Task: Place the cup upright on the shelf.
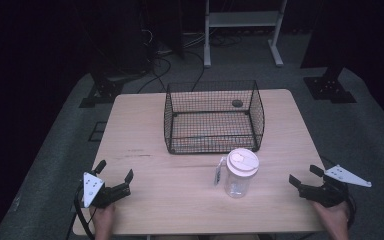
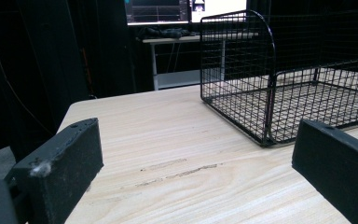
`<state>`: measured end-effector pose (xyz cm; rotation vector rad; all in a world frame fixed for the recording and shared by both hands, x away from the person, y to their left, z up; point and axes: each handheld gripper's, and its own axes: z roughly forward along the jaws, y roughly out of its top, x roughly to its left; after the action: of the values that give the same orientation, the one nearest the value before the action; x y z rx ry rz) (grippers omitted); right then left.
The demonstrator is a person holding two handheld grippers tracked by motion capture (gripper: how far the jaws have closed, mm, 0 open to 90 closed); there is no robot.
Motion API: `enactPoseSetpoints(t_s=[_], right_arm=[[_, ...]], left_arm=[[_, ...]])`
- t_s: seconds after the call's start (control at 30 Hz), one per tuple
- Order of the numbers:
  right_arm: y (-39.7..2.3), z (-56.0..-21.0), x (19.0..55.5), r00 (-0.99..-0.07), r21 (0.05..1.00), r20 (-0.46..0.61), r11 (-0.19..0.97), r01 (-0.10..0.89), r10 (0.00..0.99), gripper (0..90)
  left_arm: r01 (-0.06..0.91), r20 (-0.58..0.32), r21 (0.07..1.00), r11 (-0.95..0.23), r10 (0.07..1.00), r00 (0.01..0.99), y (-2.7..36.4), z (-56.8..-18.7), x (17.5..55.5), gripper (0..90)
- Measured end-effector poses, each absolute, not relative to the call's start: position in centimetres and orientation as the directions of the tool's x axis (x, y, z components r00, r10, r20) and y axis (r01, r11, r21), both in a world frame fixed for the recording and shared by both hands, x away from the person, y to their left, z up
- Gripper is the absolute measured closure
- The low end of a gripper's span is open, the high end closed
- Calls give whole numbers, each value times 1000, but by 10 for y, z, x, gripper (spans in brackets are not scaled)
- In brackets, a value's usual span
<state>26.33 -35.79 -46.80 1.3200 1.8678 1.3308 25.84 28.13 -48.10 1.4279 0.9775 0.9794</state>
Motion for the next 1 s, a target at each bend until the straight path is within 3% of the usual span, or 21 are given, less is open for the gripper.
enactPoseSetpoints(t_s=[0.47, 1.0], right_arm=[[-351, -449, 262, -453, 912, 146, 58, 405, 880, 52], [-324, -424, 244, -577, 911, 133, 130, 391, 806, 24]], left_arm=[[42, 53, 997, -71, 945, 323, 282, -481, 258, 9], [40, 55, 997, -71, 945, 324, 282, -481, 258, 9]])
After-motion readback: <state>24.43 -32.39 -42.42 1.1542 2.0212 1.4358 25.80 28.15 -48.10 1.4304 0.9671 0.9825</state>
